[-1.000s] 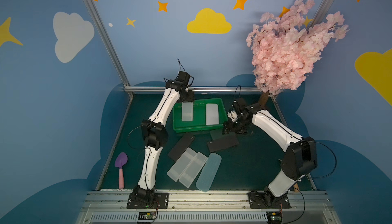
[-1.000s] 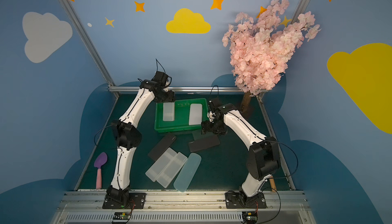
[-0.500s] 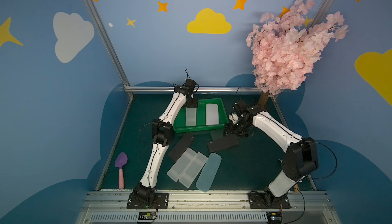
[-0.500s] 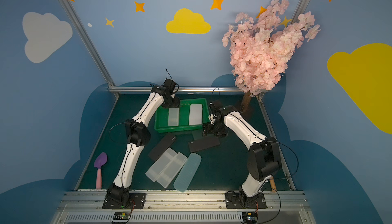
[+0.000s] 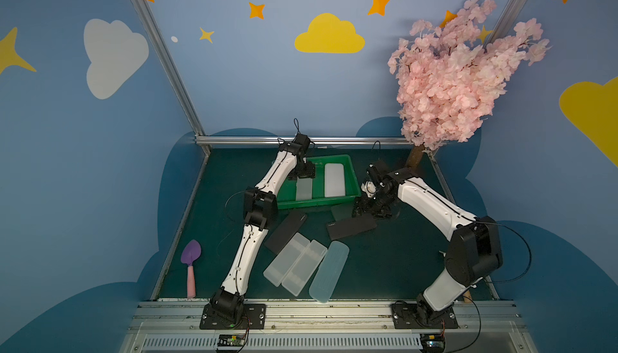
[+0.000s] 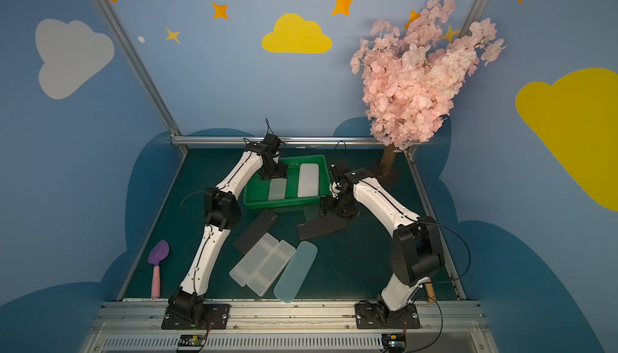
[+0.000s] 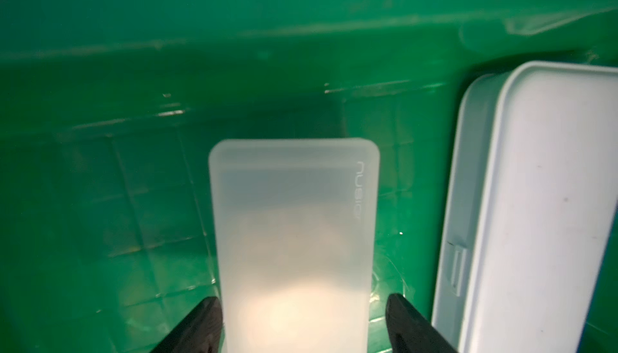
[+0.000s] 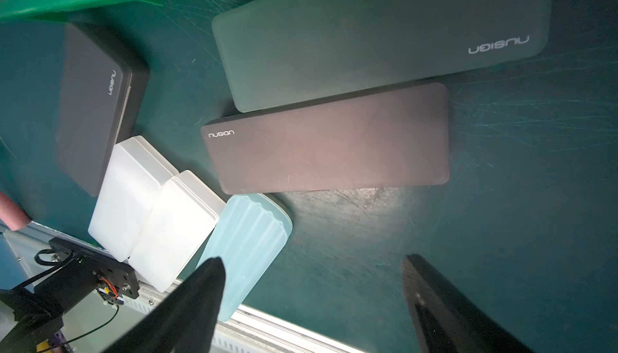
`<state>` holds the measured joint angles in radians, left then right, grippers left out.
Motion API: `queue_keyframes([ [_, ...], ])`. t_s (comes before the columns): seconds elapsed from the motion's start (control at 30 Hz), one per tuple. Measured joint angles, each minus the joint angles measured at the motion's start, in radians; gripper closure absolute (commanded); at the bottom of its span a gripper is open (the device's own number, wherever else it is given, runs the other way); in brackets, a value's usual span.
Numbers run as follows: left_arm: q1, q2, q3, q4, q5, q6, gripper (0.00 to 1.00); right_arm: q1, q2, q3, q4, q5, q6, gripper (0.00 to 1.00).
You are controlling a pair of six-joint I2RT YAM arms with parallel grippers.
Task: Put the pencil case into the storage box
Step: Place the pencil case at the storage box.
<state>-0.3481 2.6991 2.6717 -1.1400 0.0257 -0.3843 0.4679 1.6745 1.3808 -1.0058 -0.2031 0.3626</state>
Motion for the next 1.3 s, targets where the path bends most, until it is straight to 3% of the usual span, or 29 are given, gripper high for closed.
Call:
queue_keyframes([
  [0.7,-0.048,0.006,-0.024,0.082,0.161,-0.087,0.15,-0.003,-0.003,-0.012,0.003,-0.004,0.005,0.13],
  [1.03,-0.069,-0.001,-0.034,0.097,0.156,-0.072,0.07,0.007,-0.026,-0.012,0.003,-0.008,0.023,0.13],
  [1.2,-0.064,-0.093,-0.139,0.049,0.081,-0.027,0.06,0.018,-0.061,-0.012,-0.001,-0.007,0.034,0.13],
  [1.3,-0.060,-0.250,-0.307,0.041,0.013,0.005,0.05,0.028,-0.084,-0.017,-0.003,-0.007,0.046,0.13],
])
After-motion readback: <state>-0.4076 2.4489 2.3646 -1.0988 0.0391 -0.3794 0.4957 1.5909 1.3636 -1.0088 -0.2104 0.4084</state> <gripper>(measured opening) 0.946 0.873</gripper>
